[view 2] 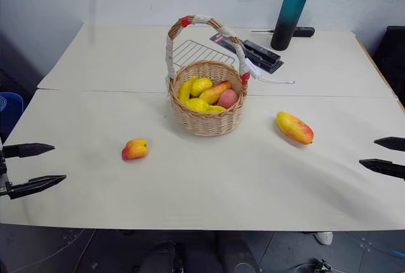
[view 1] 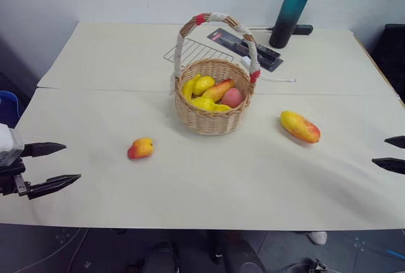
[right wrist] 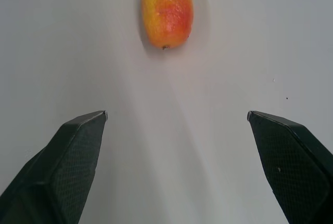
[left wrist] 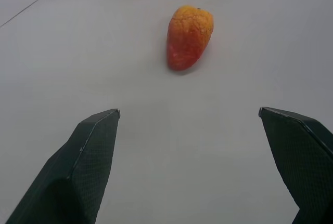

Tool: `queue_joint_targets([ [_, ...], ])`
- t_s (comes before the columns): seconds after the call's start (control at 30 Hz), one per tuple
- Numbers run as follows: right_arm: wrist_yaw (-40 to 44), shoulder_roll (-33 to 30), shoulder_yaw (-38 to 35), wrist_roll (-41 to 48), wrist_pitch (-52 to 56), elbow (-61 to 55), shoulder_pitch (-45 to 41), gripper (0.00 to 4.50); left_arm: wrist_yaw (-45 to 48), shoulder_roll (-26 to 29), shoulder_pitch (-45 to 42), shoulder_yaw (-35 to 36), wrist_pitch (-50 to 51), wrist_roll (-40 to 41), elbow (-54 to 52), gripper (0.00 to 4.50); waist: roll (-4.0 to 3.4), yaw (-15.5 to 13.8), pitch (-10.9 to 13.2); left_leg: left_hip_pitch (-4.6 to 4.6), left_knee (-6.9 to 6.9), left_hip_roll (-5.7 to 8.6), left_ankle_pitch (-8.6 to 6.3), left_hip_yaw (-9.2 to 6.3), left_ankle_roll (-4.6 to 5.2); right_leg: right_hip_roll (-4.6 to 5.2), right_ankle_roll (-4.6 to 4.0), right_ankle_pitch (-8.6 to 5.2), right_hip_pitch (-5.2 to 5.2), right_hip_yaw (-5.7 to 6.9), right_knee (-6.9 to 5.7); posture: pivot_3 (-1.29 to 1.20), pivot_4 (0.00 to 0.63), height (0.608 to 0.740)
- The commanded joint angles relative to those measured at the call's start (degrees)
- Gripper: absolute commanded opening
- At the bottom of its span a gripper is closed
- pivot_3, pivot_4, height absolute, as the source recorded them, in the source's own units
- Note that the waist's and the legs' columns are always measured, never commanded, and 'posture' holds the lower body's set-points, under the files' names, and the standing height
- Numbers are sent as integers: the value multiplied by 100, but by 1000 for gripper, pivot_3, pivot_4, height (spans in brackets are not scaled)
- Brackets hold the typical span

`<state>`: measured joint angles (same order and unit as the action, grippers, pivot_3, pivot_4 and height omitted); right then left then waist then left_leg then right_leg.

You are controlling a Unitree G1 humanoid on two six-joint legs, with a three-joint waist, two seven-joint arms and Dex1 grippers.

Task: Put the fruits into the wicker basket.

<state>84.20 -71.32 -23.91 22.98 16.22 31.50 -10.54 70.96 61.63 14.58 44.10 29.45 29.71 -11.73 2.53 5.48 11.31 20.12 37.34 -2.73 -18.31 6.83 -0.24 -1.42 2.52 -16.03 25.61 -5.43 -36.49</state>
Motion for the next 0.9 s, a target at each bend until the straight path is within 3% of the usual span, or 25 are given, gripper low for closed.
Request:
queue_joint_targets([
  [0.03, 55, -65, 5, -19, -70, -49, -90, 4457, 318, 31, 300, 268, 145, 135, -324, 4500, 0, 7, 0, 0, -2, 0, 0, 0, -2, 0, 0, -1, 1, 1, 0, 0, 150, 740],
  [0.63, -211, -7, -156, 9, 7, -545, 124, 4457, 114, 82, -222, -190, 143, 9, -213, 4500, -7, 75, 2, 0, -2, 2, -1, 3, -7, -1, 6, -4, 5, -2, -5, 0, 150, 740],
  [0.9, -229, 253, -901, 1703, 1905, -3889, 771, 4457, -62, 3, -663, -811, 388, 299, -764, 4500, -8, 81, 2, -3, 0, 1, 4, -7, -19, -2, 12, -6, 5, -2, -40, 0, 150, 740],
])
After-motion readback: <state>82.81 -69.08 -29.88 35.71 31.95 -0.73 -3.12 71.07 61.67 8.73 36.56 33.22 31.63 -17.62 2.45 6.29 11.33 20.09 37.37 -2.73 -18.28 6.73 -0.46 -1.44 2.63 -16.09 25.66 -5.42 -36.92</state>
